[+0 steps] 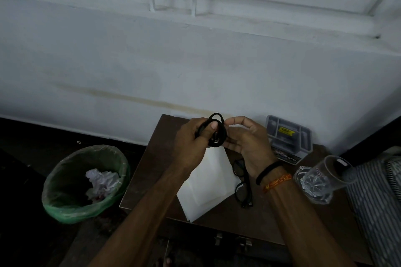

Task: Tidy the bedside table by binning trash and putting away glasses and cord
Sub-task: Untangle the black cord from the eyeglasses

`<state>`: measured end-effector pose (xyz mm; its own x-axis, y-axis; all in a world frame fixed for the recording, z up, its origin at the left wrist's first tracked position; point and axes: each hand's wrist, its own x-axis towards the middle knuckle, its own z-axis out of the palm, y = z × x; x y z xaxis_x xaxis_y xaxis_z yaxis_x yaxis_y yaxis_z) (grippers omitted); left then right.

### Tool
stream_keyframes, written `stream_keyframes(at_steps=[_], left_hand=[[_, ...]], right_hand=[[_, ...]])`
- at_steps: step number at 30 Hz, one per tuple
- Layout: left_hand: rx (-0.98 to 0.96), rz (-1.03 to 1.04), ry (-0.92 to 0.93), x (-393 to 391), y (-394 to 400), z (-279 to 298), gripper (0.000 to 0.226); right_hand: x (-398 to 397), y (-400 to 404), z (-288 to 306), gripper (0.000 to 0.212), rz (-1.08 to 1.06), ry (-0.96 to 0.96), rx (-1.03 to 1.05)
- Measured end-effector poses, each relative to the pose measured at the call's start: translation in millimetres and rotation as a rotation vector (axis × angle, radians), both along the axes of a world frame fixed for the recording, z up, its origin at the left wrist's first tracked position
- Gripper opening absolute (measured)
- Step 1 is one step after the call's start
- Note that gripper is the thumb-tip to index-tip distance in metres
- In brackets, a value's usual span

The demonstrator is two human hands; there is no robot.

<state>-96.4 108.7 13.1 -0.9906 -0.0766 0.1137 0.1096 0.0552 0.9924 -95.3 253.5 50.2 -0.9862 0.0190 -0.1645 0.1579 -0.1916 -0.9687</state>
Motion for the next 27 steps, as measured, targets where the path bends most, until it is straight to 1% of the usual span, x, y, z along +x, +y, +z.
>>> stream_keyframes(at_steps=[2,6,8,10,12,14,16,18,20,22,25,27], left_hand=[[-0.021,0.006,0.015,1,0,0,0.026],[-0.102,0.055,0.106,4,-1,1,0.026],[-0.11,0.071,0.112,4,-1,1,0.023],[-0.1,0.078,0.098,4,-1,1,0.021],[-0.049,0.069,0.075,3,0,1,0.02],[0.036,0.065,0.03,3,1,2,0.018],[0.114,0.059,-0.003,4,1,4,0.018],[0.179,0.022,-0.022,5,1,5,0.018],[0.248,-0.027,-0.055,5,2,6,0.019],[0.305,-0.058,-0.086,5,2,7,0.024],[0.349,-0.069,-0.095,5,3,7,0.024],[0.368,-0.077,-0.097,5,3,7,0.023]], right_hand=[[0,1,-1,0.017,0.008,-0.037,-0.033],[-1,3,-2,0.022,0.074,-0.116,-0.064],[-2,2,0,0.023,0.098,-0.14,-0.058],[-1,3,3,0.024,0.127,-0.128,-0.001],[0,4,6,0.025,0.192,-0.062,0.112],[2,4,8,0.034,0.246,0.001,0.209],[2,2,7,0.043,0.258,0.047,0.3],[1,1,5,0.042,0.244,0.061,0.343],[2,2,5,0.035,0.205,0.03,0.32],[3,4,6,0.03,0.178,-0.039,0.252],[3,8,5,0.025,0.202,-0.148,0.118],[2,11,5,0.025,0.204,-0.175,0.075]])
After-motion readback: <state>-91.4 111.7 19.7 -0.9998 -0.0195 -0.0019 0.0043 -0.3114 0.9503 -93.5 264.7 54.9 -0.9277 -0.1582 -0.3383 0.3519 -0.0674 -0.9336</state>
